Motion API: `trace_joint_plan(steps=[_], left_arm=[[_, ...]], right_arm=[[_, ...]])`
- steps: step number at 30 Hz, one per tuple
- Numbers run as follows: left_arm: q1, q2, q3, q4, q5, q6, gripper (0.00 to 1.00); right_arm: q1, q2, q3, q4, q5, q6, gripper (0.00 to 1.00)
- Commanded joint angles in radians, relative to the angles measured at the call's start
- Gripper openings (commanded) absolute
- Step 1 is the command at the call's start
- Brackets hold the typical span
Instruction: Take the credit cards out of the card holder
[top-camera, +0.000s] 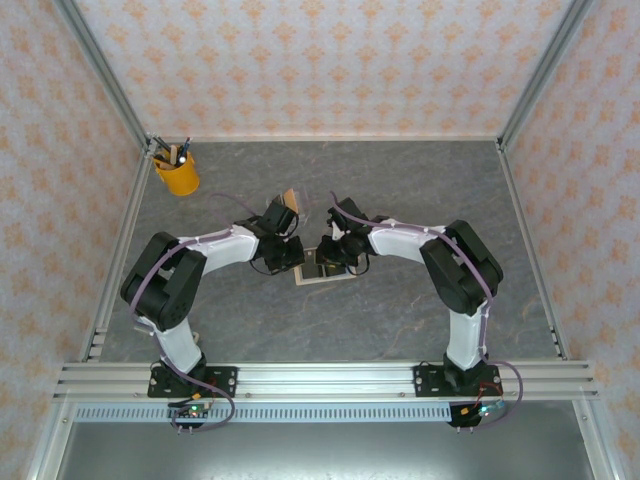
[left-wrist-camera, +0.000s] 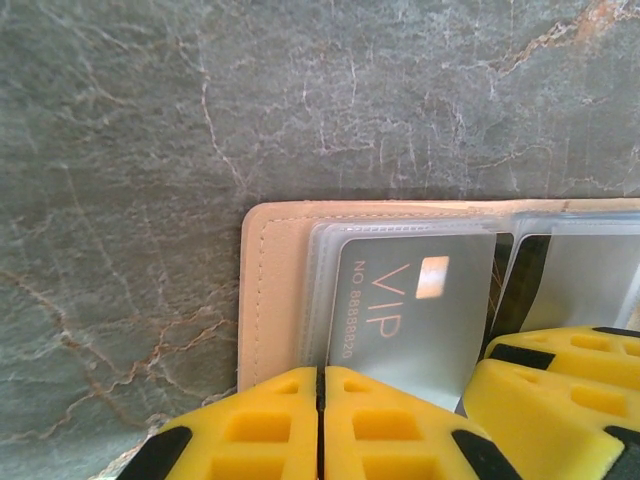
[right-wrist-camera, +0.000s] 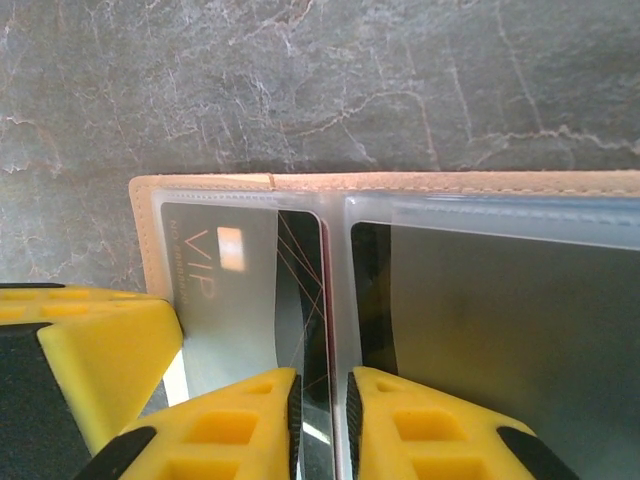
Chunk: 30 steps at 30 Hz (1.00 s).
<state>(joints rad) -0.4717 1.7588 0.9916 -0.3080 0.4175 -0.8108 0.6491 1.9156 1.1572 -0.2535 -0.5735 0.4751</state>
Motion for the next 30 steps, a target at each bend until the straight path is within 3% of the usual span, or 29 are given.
trace_joint_plan(steps=[1,25,30], left_arm=[[-0.006,0.031,0.01,-0.054,-0.049,0.015,0.08],[-0.008,0.056,-0.022,-0.018,-0.03,0.001,0.05],[-0.008,0.055,-0.027,-0.016,-0.032,0.003,0.04]], right_arm=[[-0.002,0.036,0.003,-0.011,-0.019,-0.004,0.22],[-0.031,0.021,-0.064,0.197,-0.184,0.068,0.18],[-0.05,0.003,-0.105,0.276,-0.213,0.106,0.13]])
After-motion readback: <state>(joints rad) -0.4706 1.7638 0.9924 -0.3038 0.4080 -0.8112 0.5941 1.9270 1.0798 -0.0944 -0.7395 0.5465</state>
